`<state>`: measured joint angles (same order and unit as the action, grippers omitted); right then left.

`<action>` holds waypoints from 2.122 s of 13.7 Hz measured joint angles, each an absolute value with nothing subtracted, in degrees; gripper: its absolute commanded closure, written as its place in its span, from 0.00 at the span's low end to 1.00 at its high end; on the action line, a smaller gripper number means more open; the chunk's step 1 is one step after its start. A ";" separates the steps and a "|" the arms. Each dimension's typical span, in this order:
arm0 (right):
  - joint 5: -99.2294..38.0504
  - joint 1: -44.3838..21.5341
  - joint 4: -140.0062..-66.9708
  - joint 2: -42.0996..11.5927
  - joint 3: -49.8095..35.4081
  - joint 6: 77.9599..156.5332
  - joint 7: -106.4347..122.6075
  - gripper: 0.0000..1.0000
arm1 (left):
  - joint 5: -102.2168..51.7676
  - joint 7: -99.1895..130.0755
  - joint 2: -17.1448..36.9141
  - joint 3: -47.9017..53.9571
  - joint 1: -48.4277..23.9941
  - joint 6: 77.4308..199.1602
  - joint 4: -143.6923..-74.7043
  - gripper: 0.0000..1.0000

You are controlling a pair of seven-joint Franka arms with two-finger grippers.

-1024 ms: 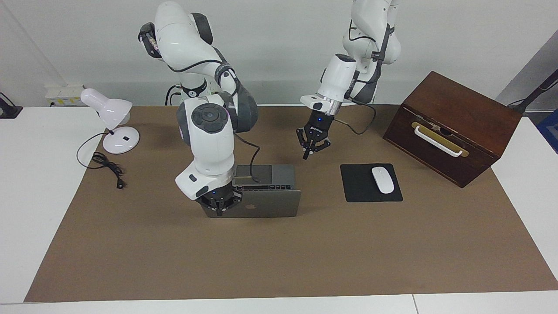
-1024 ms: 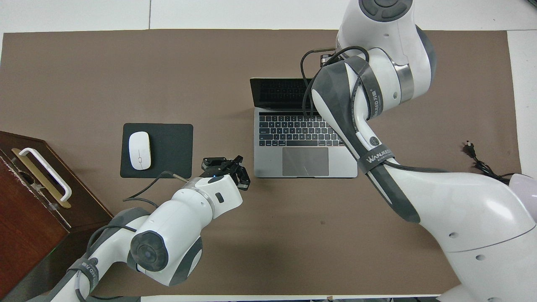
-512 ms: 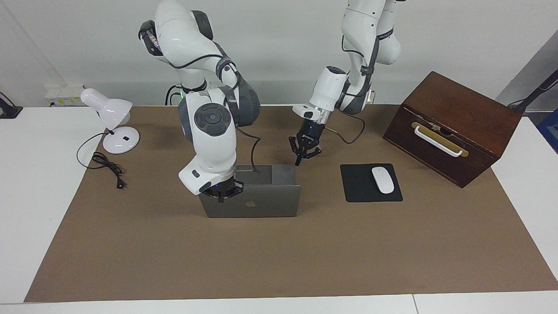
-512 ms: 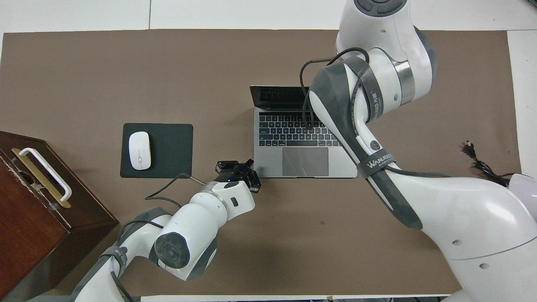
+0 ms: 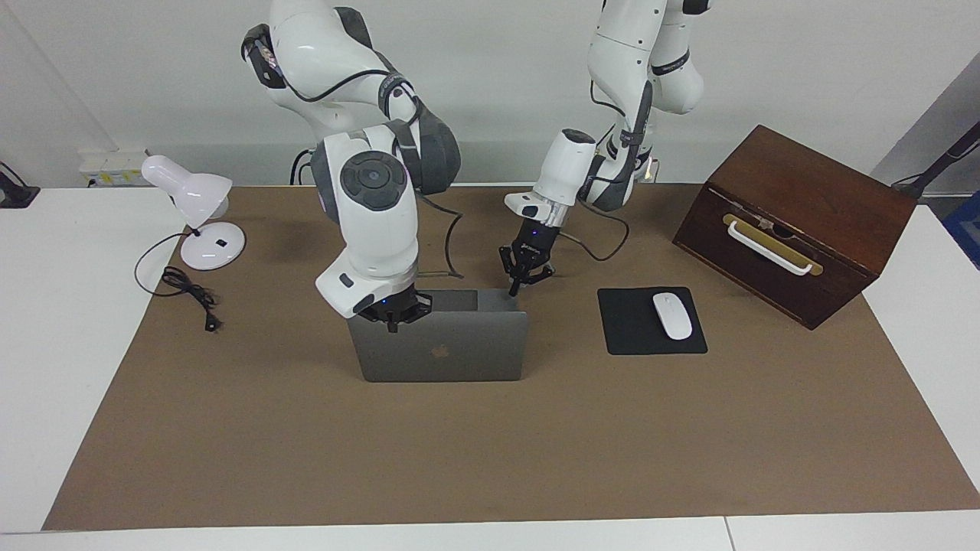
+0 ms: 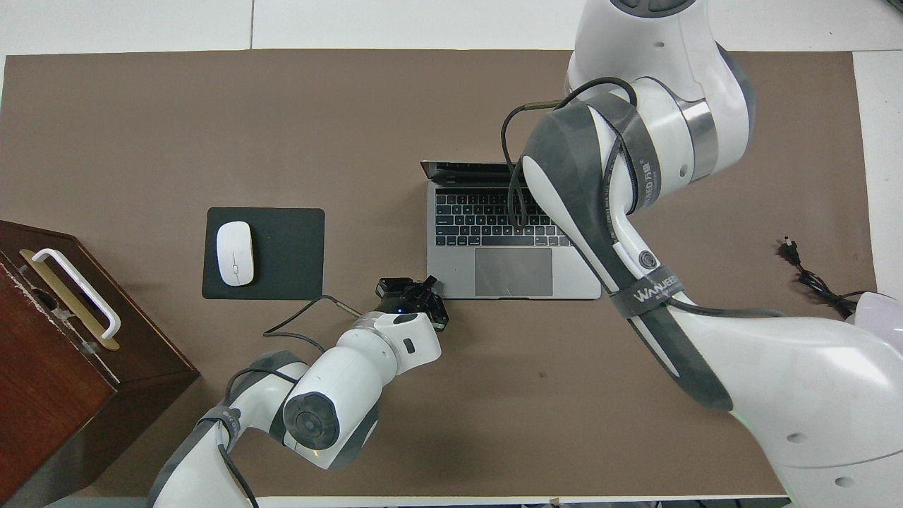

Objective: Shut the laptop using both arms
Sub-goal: 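Press the screen down with the right gripper while the left gripper steadies the base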

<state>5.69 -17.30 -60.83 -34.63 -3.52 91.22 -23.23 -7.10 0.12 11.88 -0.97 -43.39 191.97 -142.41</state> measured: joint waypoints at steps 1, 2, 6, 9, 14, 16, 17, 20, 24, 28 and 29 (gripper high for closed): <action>5.18 -17.15 -60.92 -34.63 -3.52 91.16 -23.23 1.00 | -7.10 0.02 12.58 -0.97 -43.45 192.94 -142.34 1.00; 4.83 -17.03 -61.00 -34.63 -3.52 91.06 -23.23 1.00 | -7.10 -0.07 13.47 -0.98 -43.63 193.95 -142.34 1.00; 4.66 -16.96 -61.18 -34.60 -3.52 91.03 -23.23 1.00 | -7.10 -2.00 14.43 -1.09 -44.07 195.96 -142.26 1.00; 4.50 -16.83 -61.32 -34.59 -3.52 90.99 -23.23 1.00 | -7.10 -3.45 14.52 -1.09 -44.08 196.32 -142.34 1.00; -1.46 -14.76 -63.38 -34.08 -3.45 90.24 -23.23 1.00 | -7.09 -7.16 15.02 -1.06 -44.18 198.52 -142.80 1.00; -2.67 -13.76 -65.13 -33.42 -3.47 90.24 -23.23 1.00 | -7.09 -7.33 15.18 -1.06 -44.20 199.20 -142.95 1.00; -3.43 -13.43 -66.21 -33.02 -3.47 90.25 -23.23 1.00 | -7.09 -7.44 15.24 -1.06 -44.22 199.45 -143.01 1.00; -5.63 -12.68 -70.53 -31.63 -3.47 92.11 -23.21 1.00 | -7.09 -7.68 15.36 -1.06 -44.24 199.92 -143.11 1.00; -5.70 -12.47 -75.75 -30.48 -3.49 96.45 -23.16 1.00 | -7.09 -7.85 15.52 -1.06 -44.27 200.55 -143.25 1.00; -5.70 -12.47 -79.45 -30.25 -3.55 100.85 -23.16 1.00 | -7.09 -7.91 15.56 -1.06 -44.28 200.69 -143.28 1.00; -5.71 -12.48 -80.92 -30.19 -3.62 102.87 -23.16 1.00 | -7.09 -7.91 15.56 -1.06 -44.28 200.70 -143.28 1.00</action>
<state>-5.71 -12.48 -80.92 -30.19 -3.62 102.87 -23.16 -7.09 -7.91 15.56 -1.06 -44.28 200.70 -143.28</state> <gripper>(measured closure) 0.991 0.991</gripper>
